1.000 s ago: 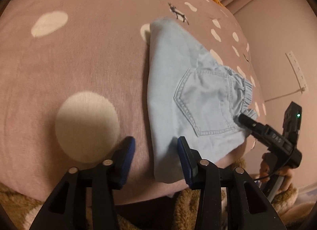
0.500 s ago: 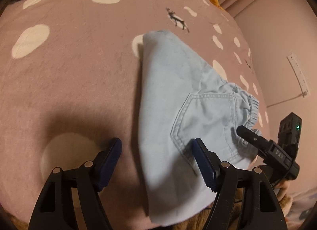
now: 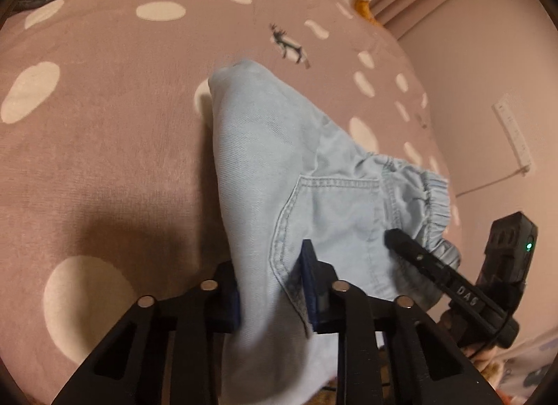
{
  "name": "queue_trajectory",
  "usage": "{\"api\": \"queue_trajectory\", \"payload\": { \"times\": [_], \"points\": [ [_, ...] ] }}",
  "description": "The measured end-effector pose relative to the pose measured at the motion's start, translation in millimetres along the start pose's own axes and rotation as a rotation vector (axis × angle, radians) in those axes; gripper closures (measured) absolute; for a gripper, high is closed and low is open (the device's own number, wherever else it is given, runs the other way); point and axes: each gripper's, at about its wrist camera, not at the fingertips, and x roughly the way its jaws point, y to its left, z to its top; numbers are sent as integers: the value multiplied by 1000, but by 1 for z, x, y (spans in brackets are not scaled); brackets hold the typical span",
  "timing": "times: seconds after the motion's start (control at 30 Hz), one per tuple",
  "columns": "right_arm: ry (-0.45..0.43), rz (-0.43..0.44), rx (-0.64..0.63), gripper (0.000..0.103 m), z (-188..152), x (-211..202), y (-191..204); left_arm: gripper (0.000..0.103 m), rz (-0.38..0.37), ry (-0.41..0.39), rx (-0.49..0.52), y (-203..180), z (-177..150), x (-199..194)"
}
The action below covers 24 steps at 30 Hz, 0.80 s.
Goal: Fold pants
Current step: 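Fold the waistband end over with the right gripper while the left gripper holds the pants edge, then open both grippers and release the folded pants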
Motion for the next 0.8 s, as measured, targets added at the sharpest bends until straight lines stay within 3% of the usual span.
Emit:
{"api": "queue_trajectory", "payload": {
  "times": [0.1,0.37,0.53,0.8],
  "points": [
    [-19,19,-31,69,6,-9,16,80,-3,-38,34,-11,3,-18],
    [-79,62,-110,69,46,-7,55,80,110,-168,143,-18,33,-52],
    [-61,21,-163,69,71,22,73,80,190,-178,153,-8,62,-36],
    [53,-60,-135,68,85,83,67,80,270,-99,105,23,80,9]
  ]
}}
